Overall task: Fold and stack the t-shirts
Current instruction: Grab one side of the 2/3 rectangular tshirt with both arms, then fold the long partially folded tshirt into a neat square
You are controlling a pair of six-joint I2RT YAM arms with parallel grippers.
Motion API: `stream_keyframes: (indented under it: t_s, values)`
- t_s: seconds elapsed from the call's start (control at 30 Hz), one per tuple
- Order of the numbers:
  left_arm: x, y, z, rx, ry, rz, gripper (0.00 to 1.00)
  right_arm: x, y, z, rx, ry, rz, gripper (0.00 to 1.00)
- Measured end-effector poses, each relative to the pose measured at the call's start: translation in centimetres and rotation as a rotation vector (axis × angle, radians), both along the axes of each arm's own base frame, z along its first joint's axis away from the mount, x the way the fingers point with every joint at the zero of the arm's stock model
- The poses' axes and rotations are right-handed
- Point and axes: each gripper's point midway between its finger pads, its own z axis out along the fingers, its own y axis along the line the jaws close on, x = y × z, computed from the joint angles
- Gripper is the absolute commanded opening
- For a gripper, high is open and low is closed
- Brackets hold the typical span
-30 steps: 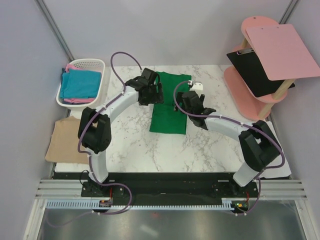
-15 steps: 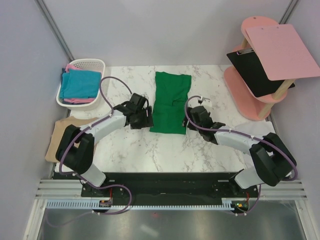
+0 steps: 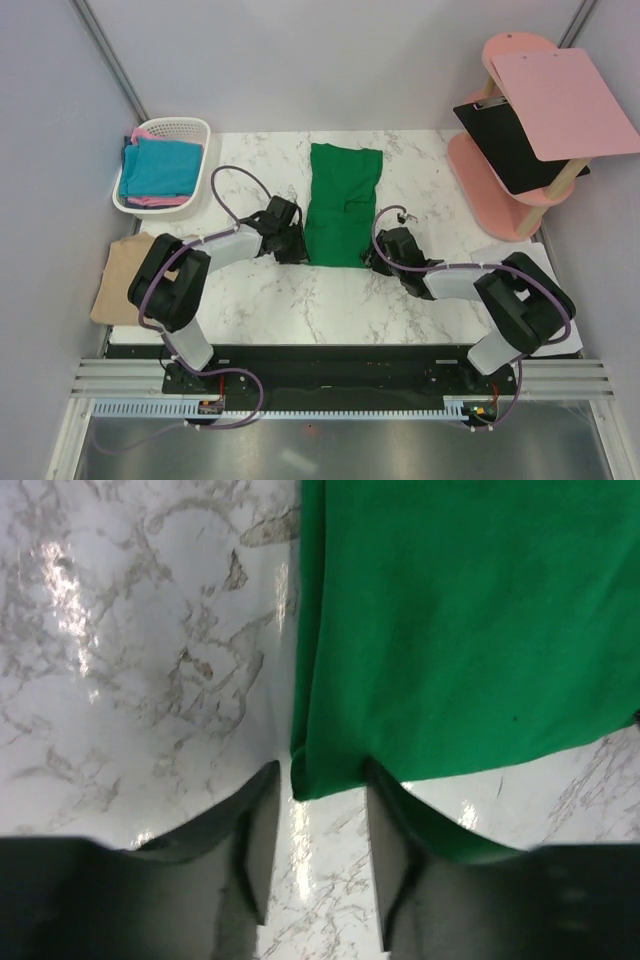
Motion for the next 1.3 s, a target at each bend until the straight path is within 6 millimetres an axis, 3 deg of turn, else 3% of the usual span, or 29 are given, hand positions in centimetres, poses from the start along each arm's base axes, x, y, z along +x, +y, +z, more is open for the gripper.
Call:
stream_keyframes:
  t_s: [0.03, 0.07, 0.1, 0.13, 0.33, 0.47, 0.73, 0.87, 1.0, 1.07, 1.17, 1.3]
  values:
    - [0.3, -0.2, 0.0, -0.006, -0.006, 0.001, 0.18, 0.2, 0.6, -0.1, 0.026, -0.002, 0.004, 0.29]
    - [0.5, -0.4, 0.0, -0.011, -0.007, 0.003, 0.10, 0.4, 1.0, -0.3, 0.048, 0.001, 0.011, 0.12]
    - [0.6, -0.5, -0.2, -0.015, -0.004, -0.001, 0.02, 0.5, 1.5, -0.4, 0.068, 0.002, 0.018, 0.05]
    - [0.5, -0.6, -0.3, -0.018, 0.002, -0.001, 0.02, 0.6, 2.0, -0.6, 0.083, 0.009, 0.030, 0.01]
    - [0.4, -0.8, -0.3, -0.029, 0.003, -0.004, 0.02, 0.0, 3.1, -0.8, 0.133, 0.049, 0.064, 0.00]
    - [-1.0, -0.1, 0.2, -0.035, -0.004, -0.007, 0.02, -1.2, 2.6, 0.0, 0.120, 0.077, 0.080, 0.00]
    - [-7.4, 0.0, 2.2, -0.086, -0.019, -0.077, 0.02, -4.5, 2.0, 4.5, 0.122, 0.054, 0.180, 0.00]
    - [-9.3, 0.1, 3.2, -0.100, -0.017, -0.089, 0.02, -6.5, 1.2, 4.9, 0.118, 0.058, 0.215, 0.00]
    - [-8.3, 0.1, 5.5, -0.091, -0.047, -0.072, 0.02, -7.2, 0.6, 4.9, 0.093, 0.063, 0.224, 0.00]
    - [-6.6, -0.7, 7.7, -0.089, -0.082, -0.062, 0.02, -6.9, 0.5, 5.0, 0.067, 0.065, 0.228, 0.00]
    - [-3.5, -2.0, 10.8, -0.102, -0.146, -0.051, 0.02, -5.7, 0.8, 5.9, 0.033, 0.048, 0.230, 0.00]
    - [0.3, -2.8, 13.4, -0.108, -0.200, -0.028, 0.02, -2.3, 1.9, 8.7, 0.010, -0.012, 0.229, 0.01]
